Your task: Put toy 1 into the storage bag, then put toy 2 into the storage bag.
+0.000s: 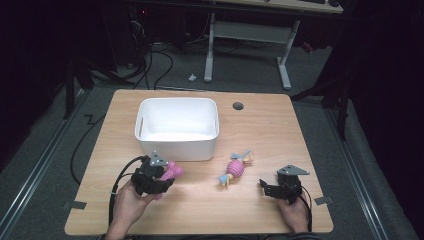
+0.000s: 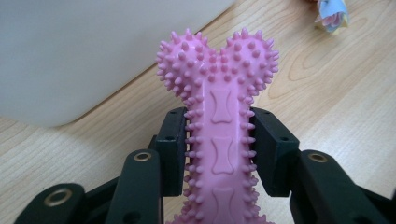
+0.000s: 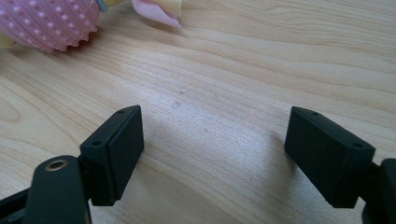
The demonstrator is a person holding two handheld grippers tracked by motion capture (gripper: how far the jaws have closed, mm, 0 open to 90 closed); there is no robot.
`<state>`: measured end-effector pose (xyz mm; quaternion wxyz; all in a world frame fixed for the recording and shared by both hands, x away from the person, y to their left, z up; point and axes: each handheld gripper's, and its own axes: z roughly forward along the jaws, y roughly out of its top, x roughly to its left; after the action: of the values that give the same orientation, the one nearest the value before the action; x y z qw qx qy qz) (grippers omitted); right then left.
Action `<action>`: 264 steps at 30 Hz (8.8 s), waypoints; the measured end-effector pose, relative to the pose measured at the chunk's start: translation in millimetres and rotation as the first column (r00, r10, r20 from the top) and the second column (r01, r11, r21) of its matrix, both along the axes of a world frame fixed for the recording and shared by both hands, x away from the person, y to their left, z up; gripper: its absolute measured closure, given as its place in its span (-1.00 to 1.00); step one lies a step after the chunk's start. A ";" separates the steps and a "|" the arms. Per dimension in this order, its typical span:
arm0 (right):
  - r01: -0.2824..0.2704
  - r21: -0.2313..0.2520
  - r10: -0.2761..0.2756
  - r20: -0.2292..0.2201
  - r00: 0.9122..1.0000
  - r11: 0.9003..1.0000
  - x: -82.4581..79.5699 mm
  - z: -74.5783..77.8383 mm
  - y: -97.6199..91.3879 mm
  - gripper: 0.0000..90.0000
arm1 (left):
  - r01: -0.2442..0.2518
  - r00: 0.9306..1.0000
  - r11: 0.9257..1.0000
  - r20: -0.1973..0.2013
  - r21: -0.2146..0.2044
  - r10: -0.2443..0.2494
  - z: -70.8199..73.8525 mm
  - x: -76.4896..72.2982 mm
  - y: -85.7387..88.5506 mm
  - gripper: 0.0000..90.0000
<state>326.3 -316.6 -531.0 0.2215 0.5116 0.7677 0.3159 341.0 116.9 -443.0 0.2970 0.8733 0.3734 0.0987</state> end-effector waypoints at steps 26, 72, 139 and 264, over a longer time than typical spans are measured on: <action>0.004 0.001 -0.004 -0.003 1.000 1.000 -0.5 0.1 0.0 -0.56 | 0.039 0.996 0.999 0.086 -0.026 -0.036 85.3 19.1 13.7 0.31; 0.003 0.000 -0.003 -0.002 1.000 1.000 -0.6 0.1 0.0 -0.57 | -0.038 0.995 0.998 0.090 -0.045 0.042 104.7 125.4 -11.5 0.30; 0.003 0.000 -0.003 -0.002 1.000 1.000 -0.9 0.1 0.1 -0.57 | -0.085 0.974 0.987 0.197 -0.138 0.111 94.7 84.9 12.4 -0.17; -0.067 0.026 0.067 0.008 0.998 0.997 -15.0 20.3 8.3 -0.48 | -0.319 0.929 0.941 0.160 -0.114 0.334 -93.3 11.7 47.8 -0.49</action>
<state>311.3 -308.2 -510.7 0.2068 0.4873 0.7794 0.3349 352.7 164.7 -536.3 0.3455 0.7731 0.4897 0.2077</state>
